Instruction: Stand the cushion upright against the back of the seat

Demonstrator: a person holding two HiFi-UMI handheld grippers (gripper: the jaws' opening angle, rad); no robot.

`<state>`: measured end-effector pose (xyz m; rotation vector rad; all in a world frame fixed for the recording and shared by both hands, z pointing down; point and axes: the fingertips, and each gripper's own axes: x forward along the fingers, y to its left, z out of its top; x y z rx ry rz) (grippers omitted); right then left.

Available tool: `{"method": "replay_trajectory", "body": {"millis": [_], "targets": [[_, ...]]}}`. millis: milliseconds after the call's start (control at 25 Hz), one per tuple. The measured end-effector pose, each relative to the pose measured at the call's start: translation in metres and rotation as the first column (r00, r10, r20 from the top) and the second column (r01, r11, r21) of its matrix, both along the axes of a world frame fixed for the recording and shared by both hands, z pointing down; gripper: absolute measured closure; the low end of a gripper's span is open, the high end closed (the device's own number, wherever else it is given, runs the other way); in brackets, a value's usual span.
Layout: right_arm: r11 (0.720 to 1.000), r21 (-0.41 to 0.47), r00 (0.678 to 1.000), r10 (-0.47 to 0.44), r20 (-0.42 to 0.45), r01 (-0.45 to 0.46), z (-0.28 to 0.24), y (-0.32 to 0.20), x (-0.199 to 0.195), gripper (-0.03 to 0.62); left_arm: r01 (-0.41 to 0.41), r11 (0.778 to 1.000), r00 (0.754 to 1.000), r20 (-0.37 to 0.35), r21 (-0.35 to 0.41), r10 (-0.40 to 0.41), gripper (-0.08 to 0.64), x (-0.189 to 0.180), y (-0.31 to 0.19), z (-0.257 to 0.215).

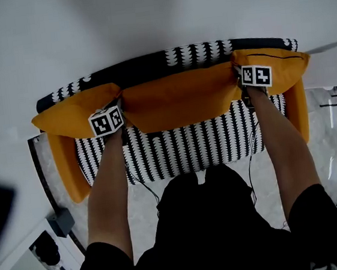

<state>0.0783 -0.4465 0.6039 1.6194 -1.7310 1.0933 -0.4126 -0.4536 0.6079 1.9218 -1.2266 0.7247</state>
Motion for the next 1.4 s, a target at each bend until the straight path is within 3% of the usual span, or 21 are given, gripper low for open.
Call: {"method": "replay_trajectory", "body": {"millis": [120, 240, 360, 480, 720, 840, 920, 1040, 1160, 1240, 1400], "targets": [[1.000, 0.021, 1.000, 0.021, -0.007, -0.021, -0.009, 0.003, 0.004, 0.524, 0.003, 1.000, 1.000, 0.003, 0.008, -0.003, 0.523, -0.003, 0.005, 0.002], [0.998, 0.054, 1.000, 0.025, -0.018, -0.024, -0.024, 0.006, 0.006, 0.431, 0.006, 0.999, 1.000, -0.015, 0.037, -0.005, 0.509, -0.004, 0.009, -0.007], [0.996, 0.090, 0.999, 0.016, -0.031, -0.013, -0.043, 0.015, 0.003, 0.416, -0.001, 0.996, 0.999, -0.039, 0.091, 0.005, 0.448, -0.006, 0.011, -0.028], [0.988, 0.151, 0.999, 0.024, -0.041, -0.018, -0.065, 0.028, -0.002, 0.415, -0.028, 0.991, 0.999, -0.039, 0.132, 0.033, 0.439, -0.008, 0.016, -0.043], [0.950, 0.304, 0.994, 0.036, 0.103, -0.066, -0.116, 0.076, -0.039, 0.425, -0.073, 0.980, 0.992, -0.090, 0.186, 0.090, 0.440, 0.008, 0.046, -0.074], [0.923, 0.381, 0.984, -0.020, 0.177, -0.050, -0.153, 0.108, -0.070, 0.532, -0.099, 0.974, 0.980, -0.151, 0.204, 0.131, 0.482, 0.028, 0.066, -0.092], [0.892, 0.451, 0.964, -0.085, 0.250, -0.038, -0.183, 0.129, -0.093, 0.553, -0.150, 0.964, 0.961, -0.196, 0.221, 0.194, 0.522, 0.049, 0.083, -0.109], [0.852, 0.524, 0.924, -0.196, 0.328, -0.005, -0.220, 0.165, -0.127, 0.557, -0.242, 0.929, 0.926, -0.219, 0.282, 0.308, 0.543, 0.082, 0.116, -0.144], [0.842, 0.534, 0.904, -0.282, 0.322, 0.073, -0.239, 0.192, -0.154, 0.557, -0.280, 0.898, 0.907, -0.212, 0.340, 0.364, 0.545, 0.106, 0.146, -0.177], [0.837, 0.527, 0.895, -0.341, 0.287, 0.149, -0.246, 0.208, -0.170, 0.557, -0.284, 0.889, 0.902, -0.214, 0.358, 0.375, 0.545, 0.117, 0.165, -0.195], [0.799, 0.543, 0.872, -0.435, 0.224, 0.259, -0.263, 0.243, -0.187, 0.557, -0.307, 0.878, 0.887, -0.224, 0.367, 0.403, 0.545, 0.150, 0.212, -0.217]]}}
